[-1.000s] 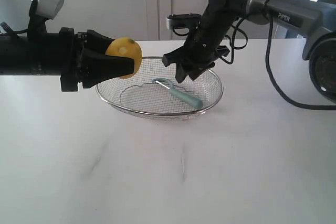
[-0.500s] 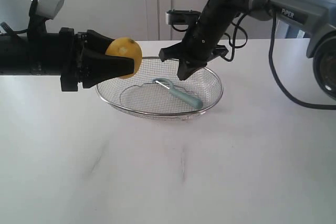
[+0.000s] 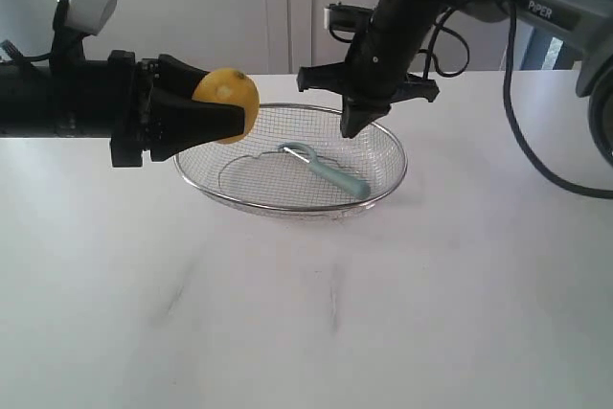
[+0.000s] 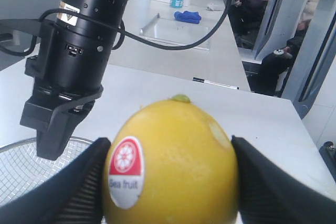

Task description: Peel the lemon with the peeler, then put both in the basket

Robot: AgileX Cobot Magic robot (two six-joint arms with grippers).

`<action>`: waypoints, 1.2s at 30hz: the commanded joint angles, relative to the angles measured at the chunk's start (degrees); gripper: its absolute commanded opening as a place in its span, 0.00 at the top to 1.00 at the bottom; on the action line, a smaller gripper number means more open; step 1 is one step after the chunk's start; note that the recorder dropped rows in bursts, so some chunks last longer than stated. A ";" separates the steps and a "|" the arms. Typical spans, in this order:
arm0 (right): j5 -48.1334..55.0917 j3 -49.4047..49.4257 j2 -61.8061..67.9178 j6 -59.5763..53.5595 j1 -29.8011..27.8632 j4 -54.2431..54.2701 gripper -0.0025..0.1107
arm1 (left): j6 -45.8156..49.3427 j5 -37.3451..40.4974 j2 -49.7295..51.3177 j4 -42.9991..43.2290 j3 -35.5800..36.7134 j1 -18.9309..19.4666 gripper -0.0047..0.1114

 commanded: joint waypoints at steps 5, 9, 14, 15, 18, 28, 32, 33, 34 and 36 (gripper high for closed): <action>2.44 -0.21 -1.12 6.68 -0.07 -11.22 0.98 | 0.38 1.52 -0.34 -1.10 0.15 -0.40 0.96; 2.44 -0.21 -1.66 6.68 -0.44 -11.00 0.98 | 0.10 1.63 -0.34 -1.10 0.15 -0.40 0.96; 2.44 -0.21 -2.78 6.68 -2.12 -10.16 0.98 | -1.36 1.63 -0.34 -1.10 0.15 -0.40 0.96; 2.44 -0.21 -3.06 6.68 -2.59 -9.89 0.98 | -1.74 1.63 -0.34 -1.10 0.15 -0.40 0.96; 2.44 0.06 -3.92 6.68 -4.58 -9.89 0.98 | -2.17 1.63 -0.34 -1.10 0.15 -0.40 0.96; 2.44 10.67 -9.44 5.42 -13.07 -8.10 0.98 | -2.29 1.63 -0.34 -1.10 0.15 -0.40 0.96; 2.44 17.10 -12.05 4.38 -16.79 -5.76 0.98 | -2.32 1.40 -0.34 -1.10 0.15 -0.40 0.96; 2.44 18.59 -12.81 3.45 -17.43 -5.29 0.98 | -2.32 1.40 -0.34 -1.10 0.15 -0.40 0.96; 2.44 19.75 -13.30 2.57 -18.09 -4.42 0.98 | -2.32 1.40 -0.34 -1.10 0.15 -0.40 0.96; 2.44 22.22 -14.57 -0.67 -19.27 -0.92 0.98 | -2.32 1.40 -0.34 -1.10 0.15 -0.40 0.96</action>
